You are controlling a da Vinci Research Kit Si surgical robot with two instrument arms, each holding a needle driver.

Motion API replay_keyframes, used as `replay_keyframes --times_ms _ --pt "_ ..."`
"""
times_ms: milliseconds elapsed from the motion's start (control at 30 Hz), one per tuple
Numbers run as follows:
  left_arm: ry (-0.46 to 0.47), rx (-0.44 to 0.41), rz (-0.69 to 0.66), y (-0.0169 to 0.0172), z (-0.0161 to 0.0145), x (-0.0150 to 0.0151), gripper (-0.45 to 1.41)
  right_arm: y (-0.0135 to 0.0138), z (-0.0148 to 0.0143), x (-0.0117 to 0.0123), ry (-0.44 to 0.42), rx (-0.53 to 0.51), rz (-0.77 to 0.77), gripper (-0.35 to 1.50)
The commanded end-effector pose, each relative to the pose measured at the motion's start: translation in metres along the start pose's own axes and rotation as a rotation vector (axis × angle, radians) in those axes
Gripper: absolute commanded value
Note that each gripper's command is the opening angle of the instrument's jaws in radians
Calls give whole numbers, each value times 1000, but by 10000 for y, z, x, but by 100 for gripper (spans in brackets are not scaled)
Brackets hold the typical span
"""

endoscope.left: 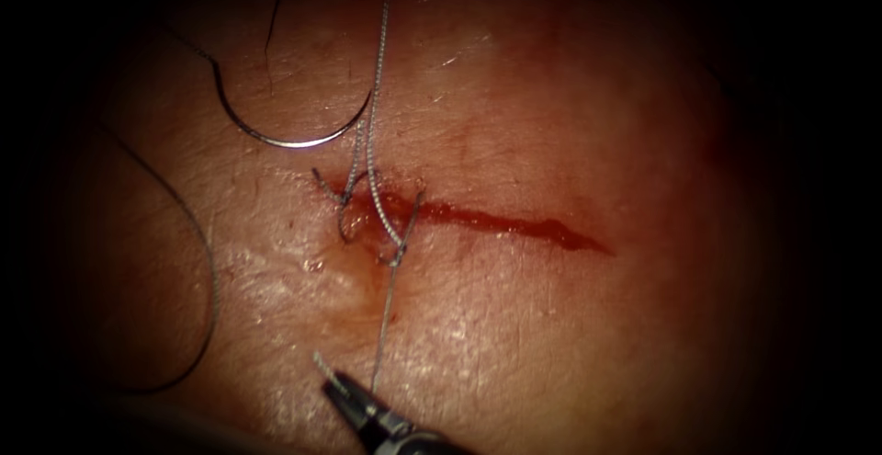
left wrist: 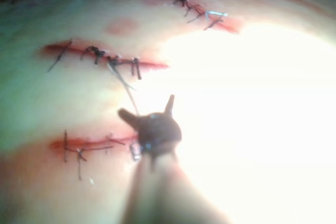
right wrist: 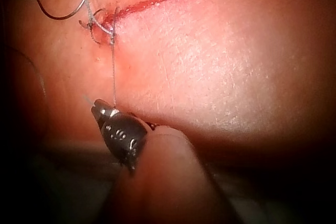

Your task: Wound Closure

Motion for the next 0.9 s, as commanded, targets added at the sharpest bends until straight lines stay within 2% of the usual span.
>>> replay_keyframes --times_ms 33,67,133,167,267,333,433,567,633,767,900 --pt "-1 -9 7 15 -1 -12 88 -12 7 -4 1 7 5 -35" --pt "10 -22 11 37 -10 -22 86 -12 7 -4 1 7 4 -35" --pt "39 -38 -14 56 -15 -29 86 -12 7 -4 1 7 5 -35" --pt "93 -56 -37 75 -17 -33 86 -12 8 -4 1 7 5 -35" --pt "164 -67 -68 95 -14 -35 83 -12 7 -5 1 7 4 -35" --pt "225 -88 -88 115 -1 -38 81 -12 8 -5 1 7 4 -35" --pt "274 -175 -160 157 41 -56 81 -12 8 -6 1 7 3 -35" --pt "295 -233 -174 190 75 -84 81 -12 8 -8 2 7 1 -35" --pt "295 -232 -170 202 86 -97 83 -11 9 -10 5 7 0 -35" --pt "292 -231 -195 212 97 -108 83 -12 10 -11 5 6 -1 -35" --pt "281 -225 -309 217 99 -119 83 -13 9 -11 5 7 -1 -35"
